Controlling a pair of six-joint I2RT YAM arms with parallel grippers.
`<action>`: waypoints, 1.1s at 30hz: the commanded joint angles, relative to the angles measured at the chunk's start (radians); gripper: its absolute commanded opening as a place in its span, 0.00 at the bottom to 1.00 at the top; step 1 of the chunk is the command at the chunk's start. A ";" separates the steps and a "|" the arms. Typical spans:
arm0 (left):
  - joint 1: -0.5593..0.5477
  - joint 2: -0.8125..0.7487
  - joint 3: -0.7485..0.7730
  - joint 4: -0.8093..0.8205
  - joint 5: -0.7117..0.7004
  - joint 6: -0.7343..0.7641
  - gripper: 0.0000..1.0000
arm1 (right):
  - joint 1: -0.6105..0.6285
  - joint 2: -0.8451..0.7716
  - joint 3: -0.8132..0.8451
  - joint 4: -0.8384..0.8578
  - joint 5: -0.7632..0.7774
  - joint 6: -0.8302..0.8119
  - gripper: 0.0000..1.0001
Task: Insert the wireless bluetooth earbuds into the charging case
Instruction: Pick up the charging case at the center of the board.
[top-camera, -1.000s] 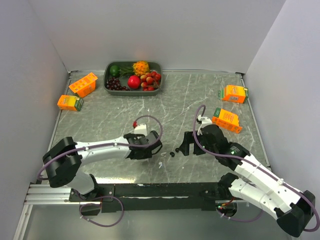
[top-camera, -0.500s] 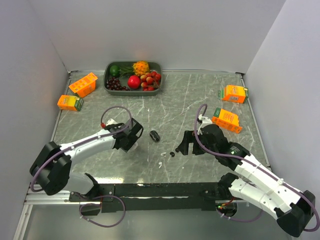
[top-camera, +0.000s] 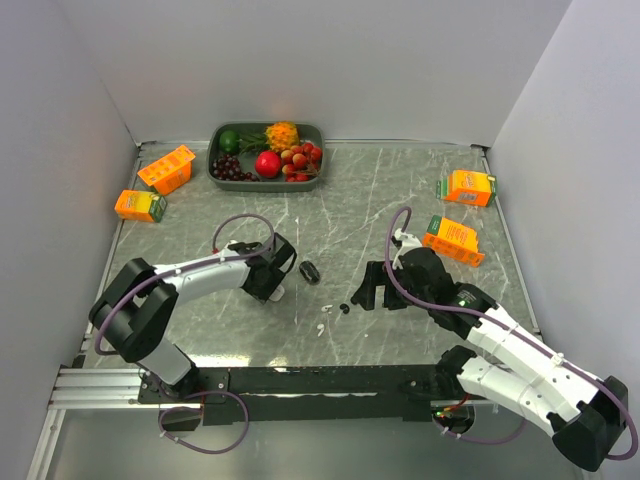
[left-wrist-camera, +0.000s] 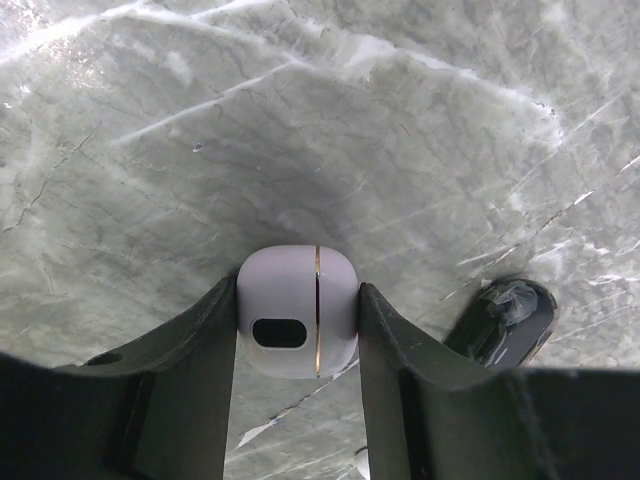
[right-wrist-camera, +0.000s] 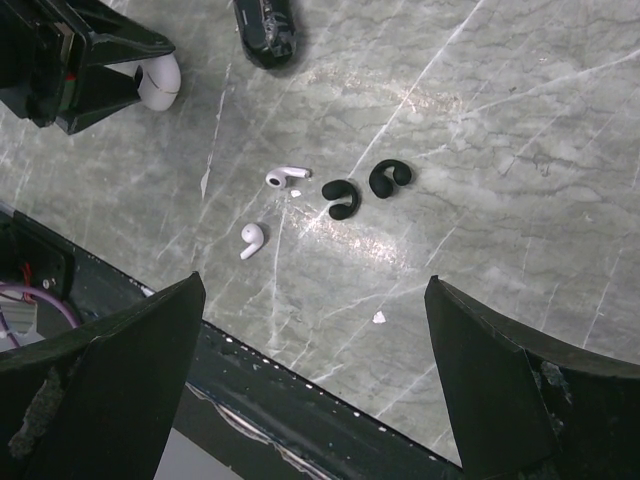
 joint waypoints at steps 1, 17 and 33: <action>0.002 -0.006 0.033 -0.016 0.008 0.021 0.33 | 0.009 -0.007 0.011 0.032 0.001 0.007 0.99; 0.004 -0.104 0.116 -0.137 -0.032 0.132 0.79 | 0.009 -0.022 0.012 0.033 -0.006 0.021 0.99; -0.169 -0.282 -0.025 0.004 -0.092 0.462 0.96 | 0.008 0.005 0.041 -0.016 0.033 -0.079 0.99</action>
